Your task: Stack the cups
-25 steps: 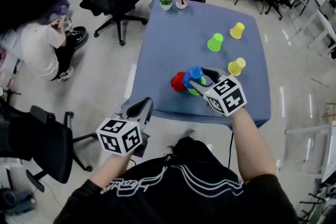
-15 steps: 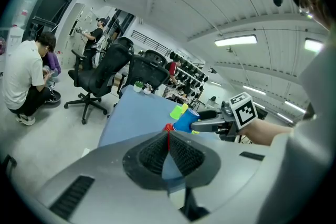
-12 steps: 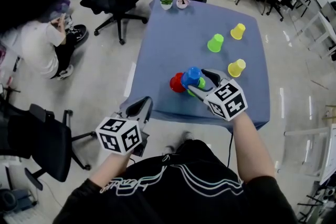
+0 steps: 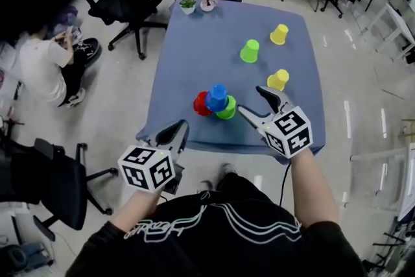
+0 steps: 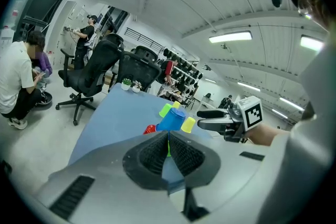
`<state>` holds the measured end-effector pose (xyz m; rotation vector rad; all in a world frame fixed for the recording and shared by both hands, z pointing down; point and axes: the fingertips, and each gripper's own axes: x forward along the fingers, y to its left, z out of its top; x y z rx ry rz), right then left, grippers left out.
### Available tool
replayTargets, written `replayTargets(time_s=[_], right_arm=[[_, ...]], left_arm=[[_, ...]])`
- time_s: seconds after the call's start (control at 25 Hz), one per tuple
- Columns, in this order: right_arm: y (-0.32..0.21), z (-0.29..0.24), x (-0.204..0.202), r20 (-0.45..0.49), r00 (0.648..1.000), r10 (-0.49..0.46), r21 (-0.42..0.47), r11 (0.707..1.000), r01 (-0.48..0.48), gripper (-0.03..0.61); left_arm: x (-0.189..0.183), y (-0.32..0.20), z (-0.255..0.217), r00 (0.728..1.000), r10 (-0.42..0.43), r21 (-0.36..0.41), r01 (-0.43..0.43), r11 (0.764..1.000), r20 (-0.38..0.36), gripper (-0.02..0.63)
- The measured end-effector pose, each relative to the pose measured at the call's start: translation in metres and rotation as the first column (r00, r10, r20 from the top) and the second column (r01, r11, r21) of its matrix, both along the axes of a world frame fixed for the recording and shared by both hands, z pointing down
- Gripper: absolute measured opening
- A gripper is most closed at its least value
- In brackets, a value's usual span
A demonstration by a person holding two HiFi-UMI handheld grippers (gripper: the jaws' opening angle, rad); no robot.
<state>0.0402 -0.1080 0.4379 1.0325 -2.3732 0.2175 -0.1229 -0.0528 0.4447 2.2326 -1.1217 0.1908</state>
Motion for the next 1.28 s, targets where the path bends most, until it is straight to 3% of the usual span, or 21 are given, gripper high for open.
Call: replayTargets(time_s=[0.56, 0.92, 1.28], right_arm=[[-0.016, 0.014, 0.118, -0.001, 0.985, 0.173, -0.013, 0.985, -0.173, 0.299], [-0.039, 0.051, 0.17, -0.054, 0.984, 0.172, -0.083, 0.981, -0.177, 0.299], [-0.07, 0.088, 0.19, -0.101, 0.982, 0.158, -0.098, 0.981, -0.168, 0.299]], left_arm=[[0.086, -0.009, -0.017, 0.999, 0.041, 0.0, -0.041, 0.999, 0.006, 0.028], [0.12, -0.018, -0.024, 1.0, -0.004, -0.003, 0.004, 1.0, 0.03, 0.028], [0.13, -0.025, -0.019, 0.996, -0.079, -0.005, 0.08, 0.997, 0.048, 0.029]])
